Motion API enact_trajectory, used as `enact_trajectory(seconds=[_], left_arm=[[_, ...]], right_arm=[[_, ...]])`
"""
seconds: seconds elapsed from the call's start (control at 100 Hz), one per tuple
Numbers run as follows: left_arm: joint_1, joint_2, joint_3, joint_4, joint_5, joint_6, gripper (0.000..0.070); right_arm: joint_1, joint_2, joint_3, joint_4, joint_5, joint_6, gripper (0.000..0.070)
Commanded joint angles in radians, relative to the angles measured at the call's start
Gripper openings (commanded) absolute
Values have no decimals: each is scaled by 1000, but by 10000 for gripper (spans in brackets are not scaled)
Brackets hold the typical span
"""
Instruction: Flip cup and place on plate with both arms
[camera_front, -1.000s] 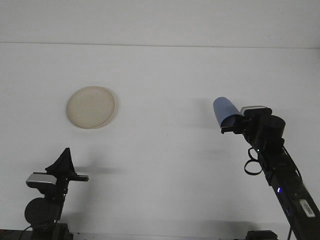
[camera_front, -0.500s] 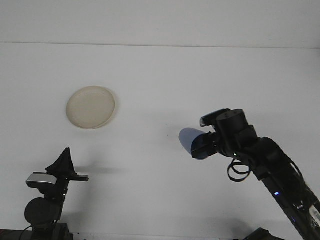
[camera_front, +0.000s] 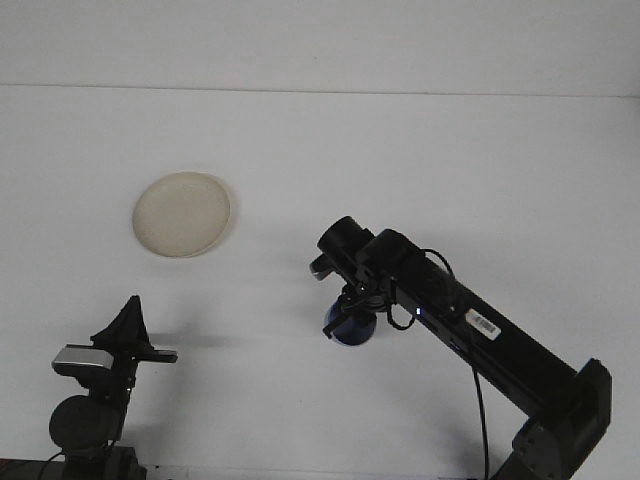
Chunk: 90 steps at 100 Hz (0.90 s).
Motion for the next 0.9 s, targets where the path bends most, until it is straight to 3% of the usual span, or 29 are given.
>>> enact_trajectory(seconds=[0.0,0.48,0.56,0.67,0.72,0.89], left_arm=[[0,-1,-18,12,0,-6,13],[0,-1,-18,12,0,-6,13],[0,-1,-18,12,0,-6,13],[0,-1,-18,12,0,-6,13],[0,-1,-18,12,0,-6,13],[0,-1,-18,12,0,-6,13]], right_arm=[[21,40,31,2,0,-21,0],[58,115,31,24,0,-46,27],[64,115,31,45,0,-45,125],[68,115,36,46,-1,-45,359],[68,115,42,40,-1,-45,434],[67,113,91,-5,-1,-46,464]])
